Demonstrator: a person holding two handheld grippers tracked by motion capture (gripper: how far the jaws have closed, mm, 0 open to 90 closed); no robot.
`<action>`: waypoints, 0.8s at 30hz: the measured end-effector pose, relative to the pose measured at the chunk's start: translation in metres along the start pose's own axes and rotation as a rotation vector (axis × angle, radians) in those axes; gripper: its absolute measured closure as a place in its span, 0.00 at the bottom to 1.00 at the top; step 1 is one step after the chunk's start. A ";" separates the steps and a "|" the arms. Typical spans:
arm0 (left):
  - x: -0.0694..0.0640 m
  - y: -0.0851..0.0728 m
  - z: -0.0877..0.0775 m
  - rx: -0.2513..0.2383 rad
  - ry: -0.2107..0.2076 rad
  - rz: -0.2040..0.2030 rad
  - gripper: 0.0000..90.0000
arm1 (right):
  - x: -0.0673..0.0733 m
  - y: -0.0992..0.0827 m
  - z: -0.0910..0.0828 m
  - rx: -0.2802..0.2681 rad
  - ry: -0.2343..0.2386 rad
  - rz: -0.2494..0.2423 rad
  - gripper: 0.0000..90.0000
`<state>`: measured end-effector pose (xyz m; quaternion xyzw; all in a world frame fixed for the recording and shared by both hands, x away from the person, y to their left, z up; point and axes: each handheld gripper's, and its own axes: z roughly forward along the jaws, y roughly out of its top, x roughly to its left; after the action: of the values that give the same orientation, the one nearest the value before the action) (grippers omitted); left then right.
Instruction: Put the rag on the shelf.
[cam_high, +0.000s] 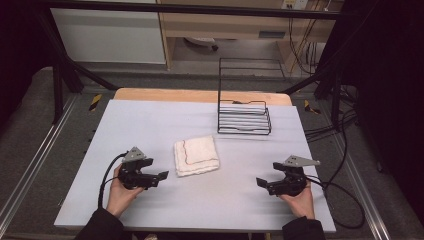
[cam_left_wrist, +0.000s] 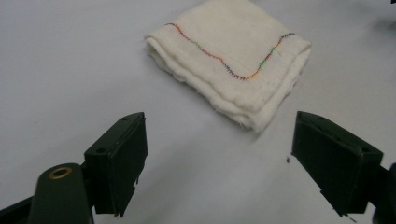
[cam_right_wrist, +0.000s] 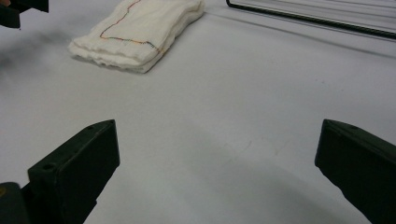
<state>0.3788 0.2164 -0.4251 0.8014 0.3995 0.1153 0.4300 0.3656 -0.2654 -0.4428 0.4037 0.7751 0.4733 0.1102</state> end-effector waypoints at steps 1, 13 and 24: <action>-0.001 0.002 0.003 0.004 -0.002 -0.004 0.22 | 0.000 0.000 0.000 0.001 -0.002 -0.001 0.00; -0.010 0.015 0.043 0.040 0.041 -0.055 0.35 | 0.001 0.000 0.001 0.011 -0.005 0.002 0.00; -0.015 0.014 0.061 0.085 0.037 -0.101 0.51 | 0.002 0.001 0.003 0.009 -0.005 0.005 0.00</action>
<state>0.4087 0.1642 -0.4482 0.7953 0.4520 0.0914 0.3935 0.3662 -0.2621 -0.4433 0.4075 0.7759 0.4690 0.1091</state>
